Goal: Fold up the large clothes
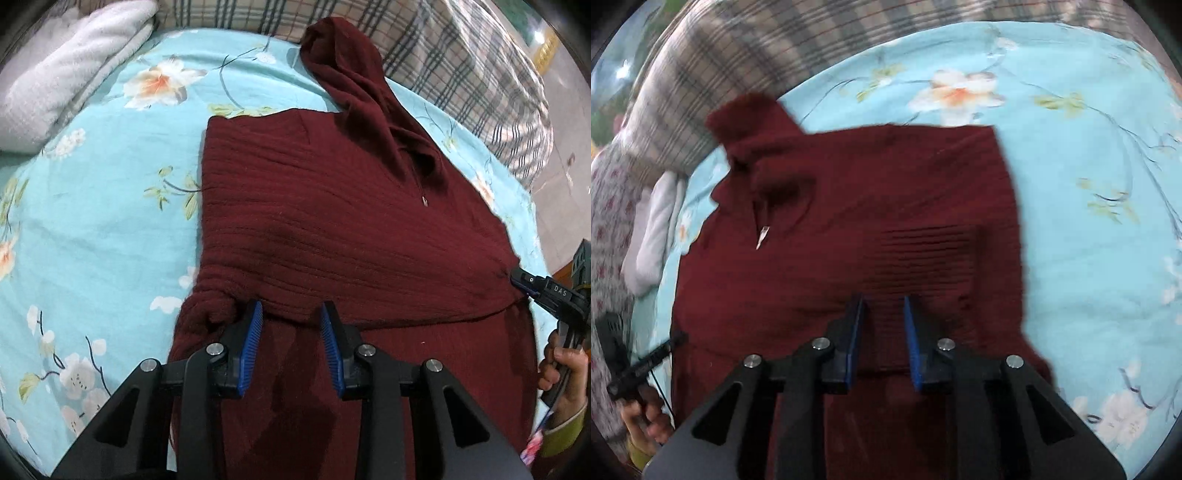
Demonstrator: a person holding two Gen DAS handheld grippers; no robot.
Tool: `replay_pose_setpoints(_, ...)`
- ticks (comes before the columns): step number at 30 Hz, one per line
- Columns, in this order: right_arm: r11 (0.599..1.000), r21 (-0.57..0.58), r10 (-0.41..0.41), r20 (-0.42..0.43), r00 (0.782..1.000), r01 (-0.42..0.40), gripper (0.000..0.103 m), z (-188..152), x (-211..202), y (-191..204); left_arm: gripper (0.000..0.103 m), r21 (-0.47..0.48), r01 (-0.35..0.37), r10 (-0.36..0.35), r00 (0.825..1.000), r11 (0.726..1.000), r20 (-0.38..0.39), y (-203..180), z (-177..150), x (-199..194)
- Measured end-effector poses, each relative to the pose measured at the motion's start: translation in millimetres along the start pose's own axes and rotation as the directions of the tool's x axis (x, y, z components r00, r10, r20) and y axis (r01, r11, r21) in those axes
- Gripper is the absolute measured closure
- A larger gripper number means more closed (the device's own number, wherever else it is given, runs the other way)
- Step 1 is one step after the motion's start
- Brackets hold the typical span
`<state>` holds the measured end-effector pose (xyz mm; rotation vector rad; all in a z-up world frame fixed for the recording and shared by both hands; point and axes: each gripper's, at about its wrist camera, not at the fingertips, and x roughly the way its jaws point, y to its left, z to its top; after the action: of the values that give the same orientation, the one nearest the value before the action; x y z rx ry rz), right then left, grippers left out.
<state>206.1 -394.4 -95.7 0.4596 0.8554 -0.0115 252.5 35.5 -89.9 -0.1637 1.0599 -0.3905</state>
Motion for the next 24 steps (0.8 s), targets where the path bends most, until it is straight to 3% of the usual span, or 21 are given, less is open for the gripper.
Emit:
replay_pose_setpoints(3, 0.998, -0.054, 0.031, 0.061, 0.998, -0.027, 0.075, 13.9, -14.3, 19.9, 0.07, -0.042, 0.041, -0.04, 0.999, 0.998, 0.023, 4.6, 18.6, -11.0)
replay_pose_setpoints(7, 0.98, -0.18, 0.101, 0.065, 0.993, -0.088, 0.065, 46.7, -4.7, 72.5, 0.063, -0.031, -0.013, 0.015, 0.997, 0.999, 0.07, 3.8, 63.0, -17.4)
replay_pose_setpoints(11, 0.933, -0.331, 0.167, 0.065, 0.984, -0.137, 0.06, 89.4, 27.3, 141.0, 0.062, -0.035, -0.037, 0.041, 0.993, 0.999, 0.106, 8.5, 120.3, -7.4)
replay_pose_setpoints(15, 0.88, -0.463, 0.152, 0.07, 0.986, -0.103, 0.051, 114.2, 65.7, 193.5, 0.062, -0.064, -0.019, 0.026, 0.994, 0.998, 0.11, 15.4, 166.5, 11.1)
replay_pose_setpoints(19, 0.823, -0.566, 0.116, 0.073, 0.991, -0.055, 0.051, 139.8, 109.8, 236.3, 0.058, -0.051, -0.035, 0.041, 0.992, 0.998, 0.119, 18.5, 192.5, 25.2)
replay_pose_setpoints(24, 0.782, -0.623, 0.06, 0.031, 0.998, -0.028, 0.053, 160.7, 159.5, 254.4, 0.058, -0.043, -0.044, 0.049, 0.993, 0.998, 0.11, 16.2, 218.3, 49.7)
